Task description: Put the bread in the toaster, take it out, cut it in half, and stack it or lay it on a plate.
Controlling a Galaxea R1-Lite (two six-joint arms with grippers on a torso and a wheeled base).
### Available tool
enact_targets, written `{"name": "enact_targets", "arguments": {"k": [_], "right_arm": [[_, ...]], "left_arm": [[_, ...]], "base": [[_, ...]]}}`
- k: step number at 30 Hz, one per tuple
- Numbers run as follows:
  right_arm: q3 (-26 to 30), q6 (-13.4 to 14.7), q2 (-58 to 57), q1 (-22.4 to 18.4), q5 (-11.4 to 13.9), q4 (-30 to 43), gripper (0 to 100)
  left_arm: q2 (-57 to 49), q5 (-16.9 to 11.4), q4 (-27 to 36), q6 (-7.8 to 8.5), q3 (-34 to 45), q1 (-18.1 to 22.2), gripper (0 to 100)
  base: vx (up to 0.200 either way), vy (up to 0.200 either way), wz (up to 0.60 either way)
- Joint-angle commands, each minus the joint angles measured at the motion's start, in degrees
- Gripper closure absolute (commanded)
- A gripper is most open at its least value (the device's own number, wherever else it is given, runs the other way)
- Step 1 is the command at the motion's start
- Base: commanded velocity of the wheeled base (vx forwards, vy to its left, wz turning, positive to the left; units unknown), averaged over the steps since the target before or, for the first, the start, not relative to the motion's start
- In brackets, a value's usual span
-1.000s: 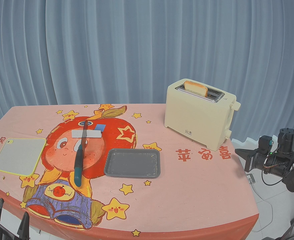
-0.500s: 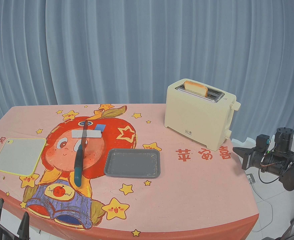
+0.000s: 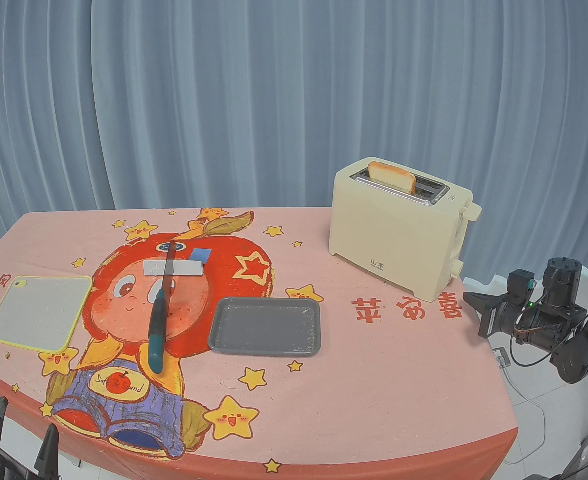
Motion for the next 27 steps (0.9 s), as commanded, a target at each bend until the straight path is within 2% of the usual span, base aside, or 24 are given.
{"name": "enact_targets", "arguments": {"k": [1,7,21,27], "right_arm": [[-0.36,0.61,0.5,0.18,-0.01,-0.01,100],[-1.5,2.37,1.55,0.62,-0.45,-0.1,100],[-3.17,2.63,6.3,1.23,-1.94,-5.38,100],[-4.32,5.27,6.3,1.67,-2.47,-5.38,100]], "left_arm": [[-0.84,0.01,-0.01,-0.03,1.01,0.05,0],[-0.84,0.01,-0.01,-0.03,1.01,0.05,0],[-0.84,0.01,-0.01,-0.03,1.01,0.05,0],[-0.84,0.01,-0.01,-0.03,1.01,0.05,0]], "base": [[0.0,0.0,0.0],[0.0,0.0,0.0],[0.0,0.0,0.0],[0.0,0.0,0.0]]}}
